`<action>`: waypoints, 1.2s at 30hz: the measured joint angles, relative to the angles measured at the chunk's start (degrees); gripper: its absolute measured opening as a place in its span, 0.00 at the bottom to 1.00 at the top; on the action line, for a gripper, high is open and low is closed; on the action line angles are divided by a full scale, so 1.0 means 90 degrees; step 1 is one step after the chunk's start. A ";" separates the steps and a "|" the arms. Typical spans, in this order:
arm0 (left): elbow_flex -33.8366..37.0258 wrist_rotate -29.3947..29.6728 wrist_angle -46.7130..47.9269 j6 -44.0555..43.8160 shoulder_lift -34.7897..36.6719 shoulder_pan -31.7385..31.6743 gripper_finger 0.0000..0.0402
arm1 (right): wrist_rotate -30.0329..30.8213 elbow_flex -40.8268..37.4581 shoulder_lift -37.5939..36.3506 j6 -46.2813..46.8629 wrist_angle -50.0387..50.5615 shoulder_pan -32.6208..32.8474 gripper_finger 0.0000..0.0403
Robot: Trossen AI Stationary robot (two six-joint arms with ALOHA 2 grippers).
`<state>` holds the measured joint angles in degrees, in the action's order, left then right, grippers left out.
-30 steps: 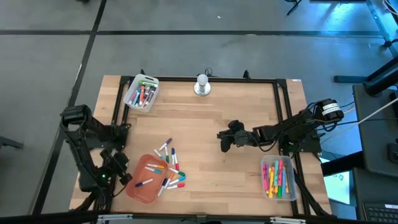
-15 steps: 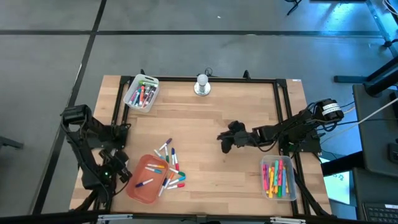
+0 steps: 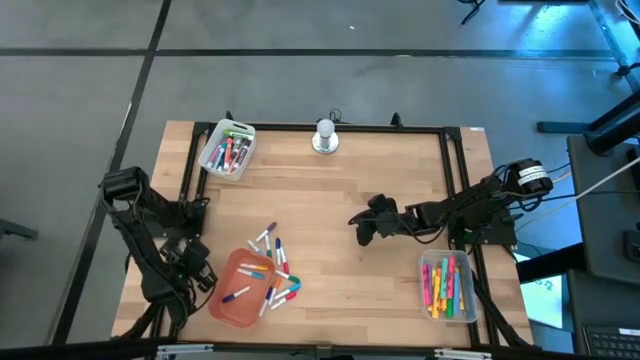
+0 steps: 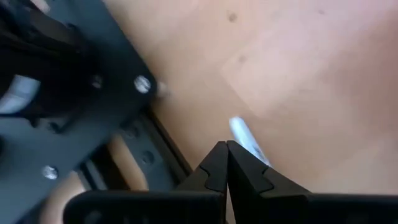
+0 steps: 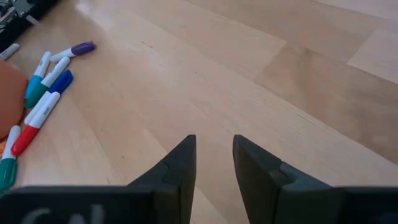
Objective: Pick & Place Markers
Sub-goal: Put the dark blue and white highlighter pen into the orange bin
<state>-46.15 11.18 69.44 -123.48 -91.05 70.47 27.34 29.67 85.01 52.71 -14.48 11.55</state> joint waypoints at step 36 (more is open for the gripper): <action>0.0491 -0.0237 -0.1300 0.0206 -0.0090 -0.0013 0.26 | -0.0177 0.0000 0.0000 0.0024 0.0002 -0.0027 0.26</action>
<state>-41.74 9.04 57.75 -121.63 -91.85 70.35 25.75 29.67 85.01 52.93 -14.47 11.31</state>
